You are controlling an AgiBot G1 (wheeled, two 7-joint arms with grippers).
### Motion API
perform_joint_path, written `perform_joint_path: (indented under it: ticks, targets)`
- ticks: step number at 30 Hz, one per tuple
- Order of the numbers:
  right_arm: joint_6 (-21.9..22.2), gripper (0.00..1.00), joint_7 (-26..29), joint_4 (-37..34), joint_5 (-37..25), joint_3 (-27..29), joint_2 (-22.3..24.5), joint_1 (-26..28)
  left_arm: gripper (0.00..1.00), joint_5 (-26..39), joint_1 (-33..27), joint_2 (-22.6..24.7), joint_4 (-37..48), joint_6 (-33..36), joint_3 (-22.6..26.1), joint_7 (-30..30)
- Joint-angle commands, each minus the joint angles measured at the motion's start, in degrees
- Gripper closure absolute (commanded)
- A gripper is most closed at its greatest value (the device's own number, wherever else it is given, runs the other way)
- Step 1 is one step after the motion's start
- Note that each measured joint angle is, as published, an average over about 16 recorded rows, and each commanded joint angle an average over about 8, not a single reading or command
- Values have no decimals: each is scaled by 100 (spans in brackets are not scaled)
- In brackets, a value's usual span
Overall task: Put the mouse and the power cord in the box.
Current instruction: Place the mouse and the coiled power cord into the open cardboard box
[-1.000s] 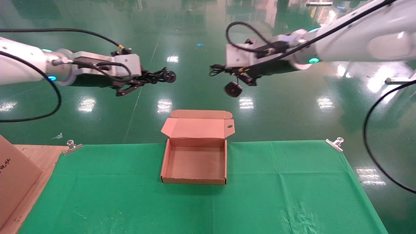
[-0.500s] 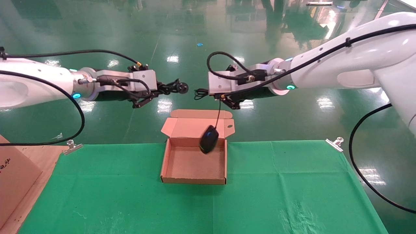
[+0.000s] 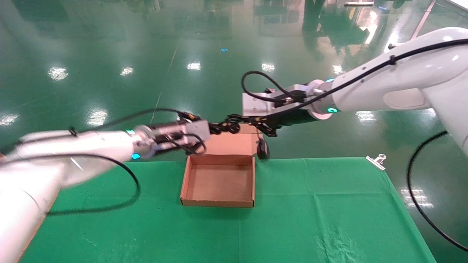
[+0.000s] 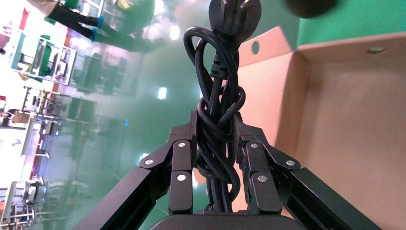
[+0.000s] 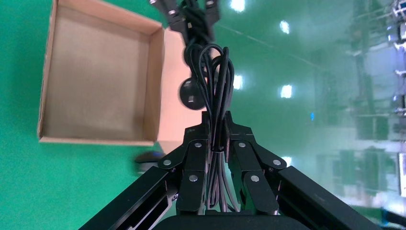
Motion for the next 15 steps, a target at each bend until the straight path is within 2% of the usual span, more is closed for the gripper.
perform_joint_path:
  ticks: [1, 9, 10, 11, 15]
  targets:
    - [-41, 100, 5, -86, 45, -54, 12, -7, 100, -111, 269, 69, -145, -164, -61, 230]
    - [-150, 100, -141, -368, 168, -145, 28, 40, 100, -303, 918, 95, -624, -318, 258, 652]
    - [-155, 100, -161, -395, 182, -153, 29, 41, 97, -330, 967, 94, -666, -324, 310, 677]
    - [-159, 100, -181, -421, 195, -160, 30, 41, 90, -358, 1012, 93, -706, -326, 361, 702]
    - [-175, 100, -255, -502, 256, -183, 32, 43, 40, -504, 1129, 81, -833, -249, 556, 792]
